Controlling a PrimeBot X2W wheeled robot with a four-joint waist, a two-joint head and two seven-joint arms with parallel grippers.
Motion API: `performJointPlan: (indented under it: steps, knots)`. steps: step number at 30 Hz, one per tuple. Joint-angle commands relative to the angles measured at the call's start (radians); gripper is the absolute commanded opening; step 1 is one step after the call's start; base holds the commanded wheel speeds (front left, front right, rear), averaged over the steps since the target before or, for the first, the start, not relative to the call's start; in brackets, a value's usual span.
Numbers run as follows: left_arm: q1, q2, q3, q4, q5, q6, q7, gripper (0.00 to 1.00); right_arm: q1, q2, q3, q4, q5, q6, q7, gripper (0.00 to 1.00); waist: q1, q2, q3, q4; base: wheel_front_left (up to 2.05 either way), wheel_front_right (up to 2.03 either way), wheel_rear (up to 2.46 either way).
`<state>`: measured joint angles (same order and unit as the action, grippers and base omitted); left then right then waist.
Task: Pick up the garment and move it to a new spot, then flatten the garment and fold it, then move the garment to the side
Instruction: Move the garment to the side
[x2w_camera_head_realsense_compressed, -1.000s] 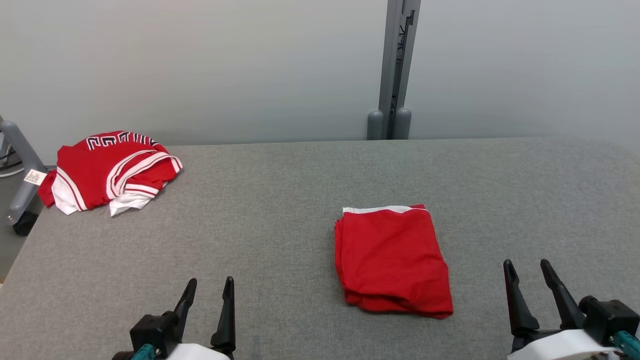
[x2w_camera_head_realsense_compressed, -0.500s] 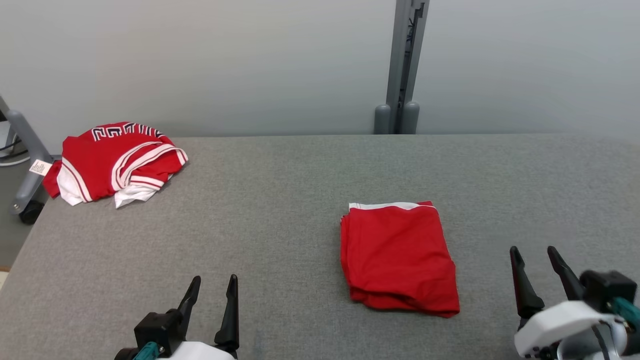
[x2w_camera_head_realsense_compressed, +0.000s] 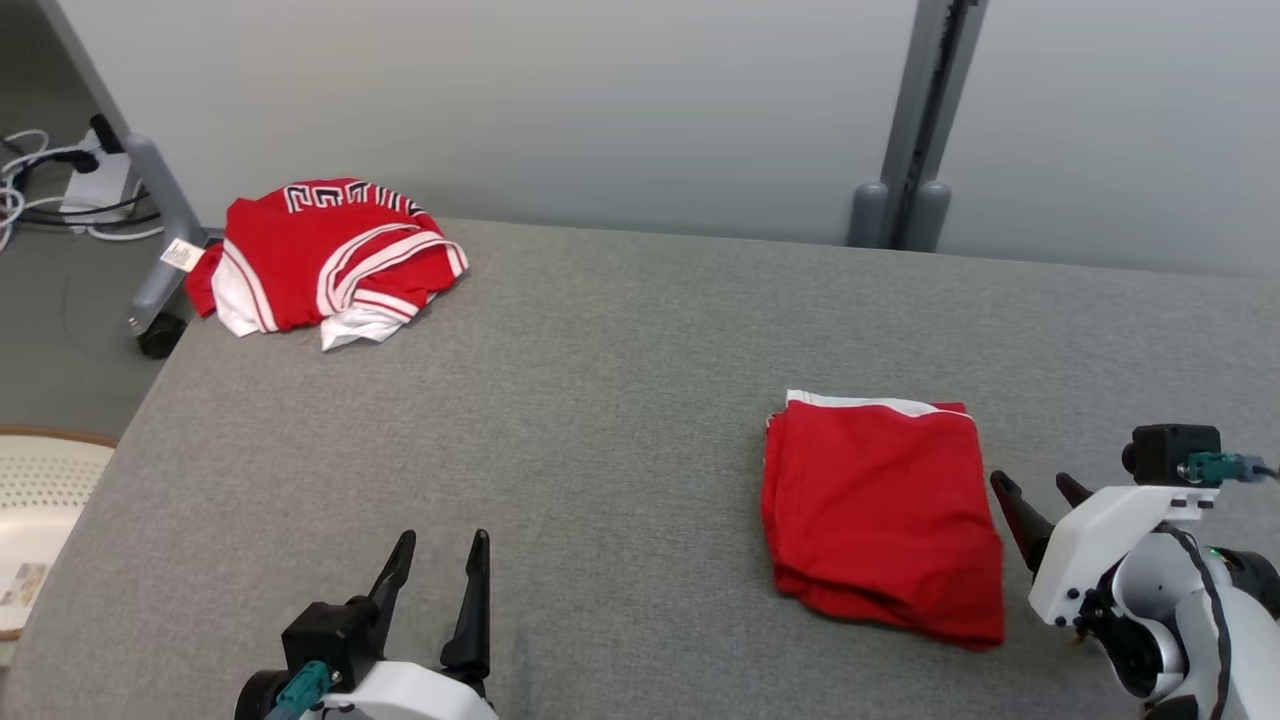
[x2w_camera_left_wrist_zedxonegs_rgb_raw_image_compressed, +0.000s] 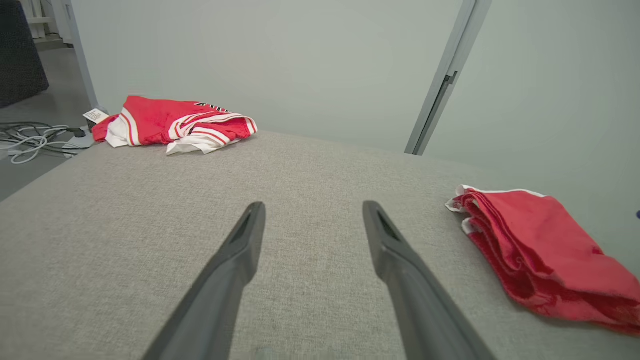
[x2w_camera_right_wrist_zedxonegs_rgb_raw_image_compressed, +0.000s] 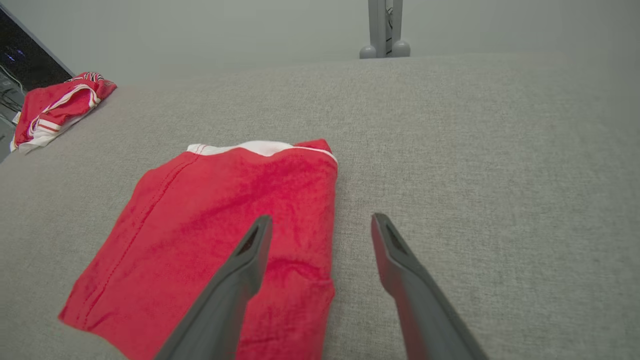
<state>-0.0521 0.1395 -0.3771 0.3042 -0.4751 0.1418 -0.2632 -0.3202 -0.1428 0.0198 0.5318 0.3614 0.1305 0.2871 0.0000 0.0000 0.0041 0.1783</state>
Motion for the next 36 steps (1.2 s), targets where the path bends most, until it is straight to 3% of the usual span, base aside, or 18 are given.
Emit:
performJointPlan:
  steps: [1,8,17,18,19,20,21,23,29,36]
  knots:
    - [-0.025,0.001,0.003,0.0,0.007,-0.004,-0.002,1.0,-0.013,-0.018,0.009,0.012,0.015,0.0,0.012,1.0,0.0,0.0,0.022,0.03,0.0,0.0,0.0]
    - [-0.042,-0.003,0.014,-0.007,0.016,-0.008,-0.002,1.0,-0.07,-0.091,0.065,0.12,0.096,0.0,0.056,1.0,0.0,0.0,0.074,0.094,0.0,0.0,0.0]
    - [-0.046,-0.014,0.032,-0.012,0.031,-0.017,-0.002,1.0,-0.093,-0.099,0.108,0.233,0.179,0.0,0.05,1.0,0.0,0.0,0.1,0.124,0.0,0.0,0.0]
    - [-0.048,-0.015,0.035,-0.012,0.032,-0.017,-0.002,1.0,-0.095,-0.099,0.116,0.239,0.185,0.0,0.046,0.53,0.0,0.0,0.102,0.124,0.0,0.0,0.0]
    - [-0.048,-0.015,0.037,-0.013,0.031,-0.017,-0.002,1.0,-0.1,-0.099,0.123,0.244,0.19,0.0,0.041,0.38,0.0,0.0,0.103,0.122,0.0,0.0,0.0]
    - [-0.048,-0.015,0.037,-0.013,0.031,-0.017,-0.002,1.0,-0.1,-0.099,0.123,0.244,0.19,0.0,0.041,0.38,0.0,0.0,0.103,0.122,0.0,0.0,0.0]
    - [-0.049,-0.016,0.04,-0.014,0.034,-0.015,-0.002,1.0,-0.106,-0.1,0.131,0.247,0.195,0.0,0.033,0.31,0.0,0.0,0.103,0.12,0.0,0.0,0.0]
    - [-0.049,-0.019,0.043,-0.018,0.038,-0.017,-0.002,1.0,-0.12,-0.107,0.146,0.248,0.199,0.0,0.017,0.0,0.0,0.0,0.106,0.112,0.0,0.0,0.0]
    - [-0.047,-0.023,0.053,-0.034,0.05,-0.021,-0.002,1.0,-0.167,-0.143,0.205,0.242,0.187,0.0,-0.027,0.0,0.0,0.0,0.123,0.053,0.0,0.0,0.0]
    - [-0.056,-0.029,0.048,-0.064,0.067,-0.026,-0.002,1.0,-0.221,-0.184,0.248,0.239,0.172,0.0,-0.061,0.0,0.0,0.0,0.157,-0.083,0.0,0.0,0.0]
